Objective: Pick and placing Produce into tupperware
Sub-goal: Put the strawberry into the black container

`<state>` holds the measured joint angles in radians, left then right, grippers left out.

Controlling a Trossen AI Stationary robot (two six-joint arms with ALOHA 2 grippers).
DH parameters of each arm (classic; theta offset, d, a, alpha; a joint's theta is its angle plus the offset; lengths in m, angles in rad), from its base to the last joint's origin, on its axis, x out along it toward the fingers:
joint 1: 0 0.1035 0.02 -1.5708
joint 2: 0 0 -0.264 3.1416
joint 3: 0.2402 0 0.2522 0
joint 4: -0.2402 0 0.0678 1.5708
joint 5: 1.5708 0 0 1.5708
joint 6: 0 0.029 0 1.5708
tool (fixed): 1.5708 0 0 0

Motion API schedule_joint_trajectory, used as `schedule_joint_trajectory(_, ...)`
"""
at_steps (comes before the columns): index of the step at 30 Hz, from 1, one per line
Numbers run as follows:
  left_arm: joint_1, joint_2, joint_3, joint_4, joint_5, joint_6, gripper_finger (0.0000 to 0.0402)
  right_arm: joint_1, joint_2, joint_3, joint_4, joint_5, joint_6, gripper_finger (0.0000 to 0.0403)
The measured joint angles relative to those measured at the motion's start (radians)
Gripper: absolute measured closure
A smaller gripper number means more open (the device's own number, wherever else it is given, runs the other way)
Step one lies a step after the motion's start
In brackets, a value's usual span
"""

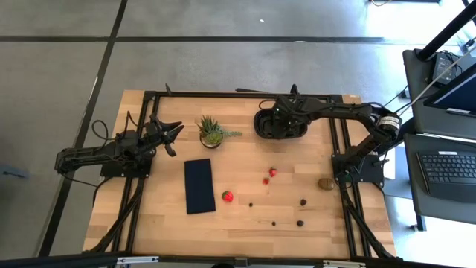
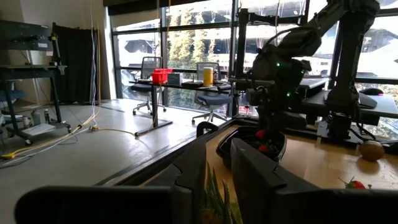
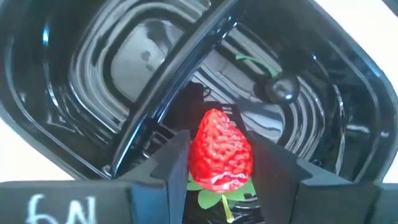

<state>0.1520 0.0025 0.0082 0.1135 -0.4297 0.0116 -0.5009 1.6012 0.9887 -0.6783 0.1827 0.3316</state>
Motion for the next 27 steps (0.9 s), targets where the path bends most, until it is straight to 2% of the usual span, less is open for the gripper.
schedule_joint_trajectory(21, 0.0, 0.0, 0.0, 0.0, 0.0, 0.0, 0.0373, 0.001, 0.0, -0.001, 0.025, 0.011, 0.004, 0.0252)
schedule_joint_trajectory(27, 0.0, 0.0, 0.0, 0.0, 0.0, 0.0, 0.0379, 0.001, 0.0, -0.001, 0.032, 0.01, 0.004, 0.0221)
